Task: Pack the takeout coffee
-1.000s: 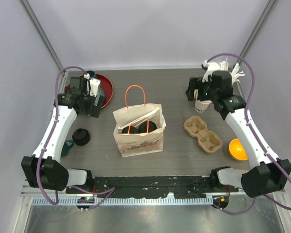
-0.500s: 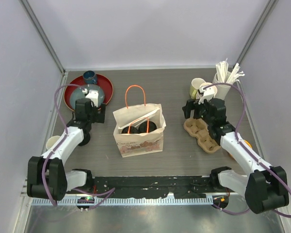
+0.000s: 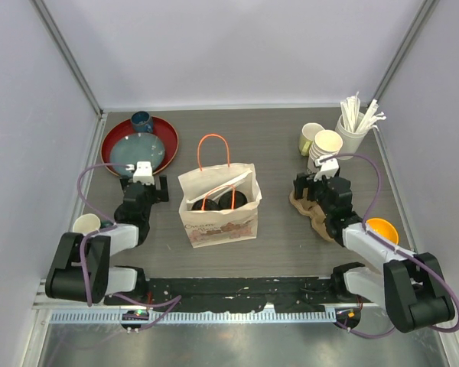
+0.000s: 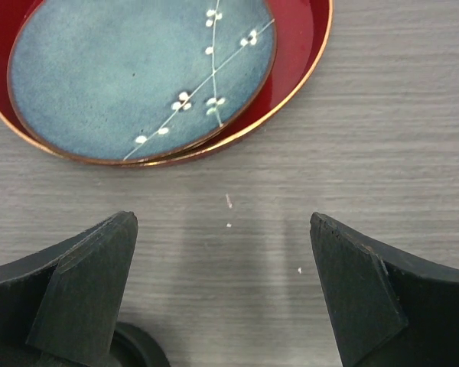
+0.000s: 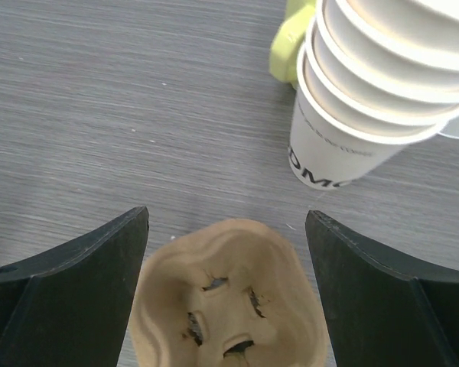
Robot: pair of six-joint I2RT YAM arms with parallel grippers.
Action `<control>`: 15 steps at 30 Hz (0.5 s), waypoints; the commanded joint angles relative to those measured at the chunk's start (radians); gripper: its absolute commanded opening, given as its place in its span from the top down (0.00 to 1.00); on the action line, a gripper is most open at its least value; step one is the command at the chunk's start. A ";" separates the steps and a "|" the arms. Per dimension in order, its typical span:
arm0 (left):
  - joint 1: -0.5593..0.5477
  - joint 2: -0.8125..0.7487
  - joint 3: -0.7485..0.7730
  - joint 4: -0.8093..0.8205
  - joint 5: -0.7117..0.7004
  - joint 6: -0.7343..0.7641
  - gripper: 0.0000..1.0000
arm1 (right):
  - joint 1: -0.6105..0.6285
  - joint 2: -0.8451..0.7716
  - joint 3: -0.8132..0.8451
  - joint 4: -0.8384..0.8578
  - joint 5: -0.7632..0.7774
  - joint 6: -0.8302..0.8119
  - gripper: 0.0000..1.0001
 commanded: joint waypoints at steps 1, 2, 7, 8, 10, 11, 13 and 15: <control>0.006 0.056 -0.026 0.298 0.004 -0.011 0.00 | 0.000 0.017 -0.062 0.232 0.124 -0.032 0.11; 0.006 0.077 -0.034 0.352 -0.014 -0.015 0.00 | -0.002 0.024 -0.077 0.244 0.124 -0.035 0.11; 0.006 0.114 -0.075 0.458 -0.099 -0.047 0.00 | -0.006 0.045 -0.100 0.310 0.103 -0.036 0.11; 0.006 0.114 -0.083 0.475 -0.072 -0.040 0.00 | -0.009 0.048 -0.109 0.321 0.100 -0.042 0.11; 0.006 0.117 -0.109 0.521 -0.048 -0.032 0.00 | -0.012 0.057 -0.120 0.354 0.100 -0.046 0.11; 0.006 0.122 -0.113 0.529 -0.045 -0.029 0.00 | -0.019 0.062 -0.129 0.364 0.096 -0.044 0.11; 0.006 0.129 -0.112 0.536 -0.056 -0.032 0.00 | -0.025 0.063 -0.139 0.394 0.077 -0.038 0.11; 0.006 0.131 -0.110 0.536 -0.059 -0.035 0.00 | -0.034 0.065 -0.146 0.405 0.078 -0.032 0.11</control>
